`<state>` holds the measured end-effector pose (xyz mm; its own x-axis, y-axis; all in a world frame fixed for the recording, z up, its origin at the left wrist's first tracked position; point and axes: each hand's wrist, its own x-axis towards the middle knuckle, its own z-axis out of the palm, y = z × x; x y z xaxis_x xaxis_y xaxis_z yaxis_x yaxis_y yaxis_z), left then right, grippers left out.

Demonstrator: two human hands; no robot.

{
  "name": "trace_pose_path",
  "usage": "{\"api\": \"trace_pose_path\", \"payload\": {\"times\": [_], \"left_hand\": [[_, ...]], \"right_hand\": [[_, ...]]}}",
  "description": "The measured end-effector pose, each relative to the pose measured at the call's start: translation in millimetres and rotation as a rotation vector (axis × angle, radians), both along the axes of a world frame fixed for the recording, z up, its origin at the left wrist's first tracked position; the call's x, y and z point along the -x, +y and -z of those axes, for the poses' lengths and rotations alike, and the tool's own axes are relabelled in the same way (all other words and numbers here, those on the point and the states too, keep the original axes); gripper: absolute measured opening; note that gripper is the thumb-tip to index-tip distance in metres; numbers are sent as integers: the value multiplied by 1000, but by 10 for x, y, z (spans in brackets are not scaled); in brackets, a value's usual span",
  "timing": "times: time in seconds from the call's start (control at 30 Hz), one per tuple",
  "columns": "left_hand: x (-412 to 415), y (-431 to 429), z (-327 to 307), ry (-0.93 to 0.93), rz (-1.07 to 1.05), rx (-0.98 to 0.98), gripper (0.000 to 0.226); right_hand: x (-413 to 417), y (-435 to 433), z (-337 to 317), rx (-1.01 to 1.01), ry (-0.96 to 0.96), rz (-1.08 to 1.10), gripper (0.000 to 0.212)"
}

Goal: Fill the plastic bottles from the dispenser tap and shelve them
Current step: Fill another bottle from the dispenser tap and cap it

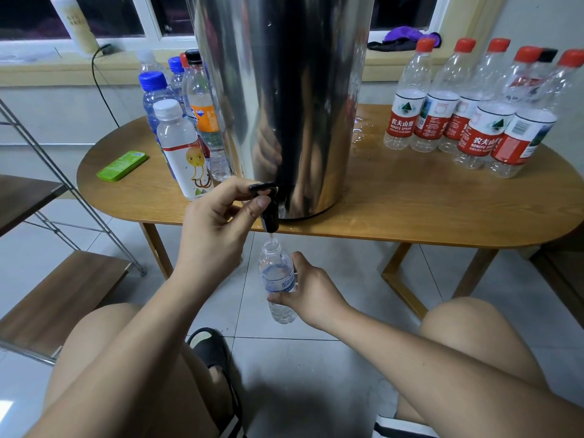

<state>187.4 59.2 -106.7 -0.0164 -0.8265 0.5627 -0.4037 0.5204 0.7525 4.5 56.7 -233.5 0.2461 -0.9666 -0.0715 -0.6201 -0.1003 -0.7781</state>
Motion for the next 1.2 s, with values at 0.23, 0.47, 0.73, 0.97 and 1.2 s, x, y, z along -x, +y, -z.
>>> {"api": "trace_pose_path", "payload": {"times": [0.23, 0.47, 0.73, 0.97, 1.2], "left_hand": [[-4, 4, -1, 5, 2, -6, 7], [0, 4, -6, 6, 6, -9, 7], [-4, 7, -2, 5, 7, -9, 9], [-6, 11, -3, 6, 12, -9, 10], [-2, 8, 0, 12, 0, -8, 9]], "right_hand": [[-12, -9, 5, 5, -18, 14, 63], [-11, -2, -10, 7, -31, 7, 61], [0, -9, -9, 11, -30, 2, 64], [-1, -6, -6, 12, -27, -1, 63], [3, -9, -28, 14, -17, 5, 60]]}}
